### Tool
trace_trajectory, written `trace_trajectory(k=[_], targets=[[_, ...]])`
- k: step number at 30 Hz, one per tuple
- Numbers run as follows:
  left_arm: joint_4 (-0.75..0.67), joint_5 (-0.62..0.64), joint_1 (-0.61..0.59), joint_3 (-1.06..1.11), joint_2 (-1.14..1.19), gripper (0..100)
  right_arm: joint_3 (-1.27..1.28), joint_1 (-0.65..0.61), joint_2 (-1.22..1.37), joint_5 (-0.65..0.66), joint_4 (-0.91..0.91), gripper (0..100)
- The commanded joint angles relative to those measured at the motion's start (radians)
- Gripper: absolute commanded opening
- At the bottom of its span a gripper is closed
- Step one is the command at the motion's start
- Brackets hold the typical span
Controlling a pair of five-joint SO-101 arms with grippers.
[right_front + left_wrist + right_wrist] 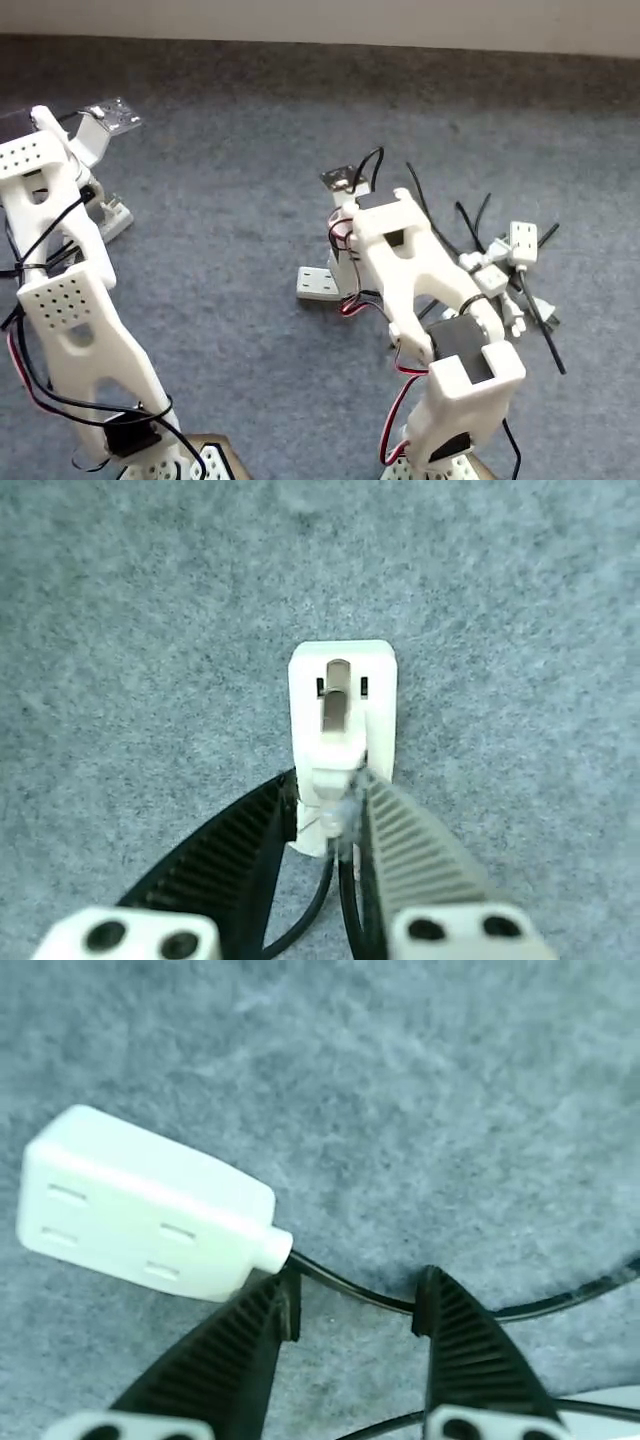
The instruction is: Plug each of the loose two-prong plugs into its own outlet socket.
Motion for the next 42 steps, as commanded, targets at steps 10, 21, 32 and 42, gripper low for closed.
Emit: trace_trajectory(k=[10,21,32,42], targets=[[0.017,0.137,0.050,-0.053,-0.104,1,-0.002,0.018,-0.004,0.006,-0.016,19.2],[0.018,0.133,0.073,0.214,-0.134,1,-0.002,0.019,-0.004,0.008,-0.013,19.2],[0.009,0.115,0.093,0.278,-0.139,11,-0.001,0.019,-0.004,0.008,-0.012,19.2],[-0.017,0.114,0.077,0.295,-0.131,8,-0.001,0.019,-0.004,0.008,-0.012,19.2]])
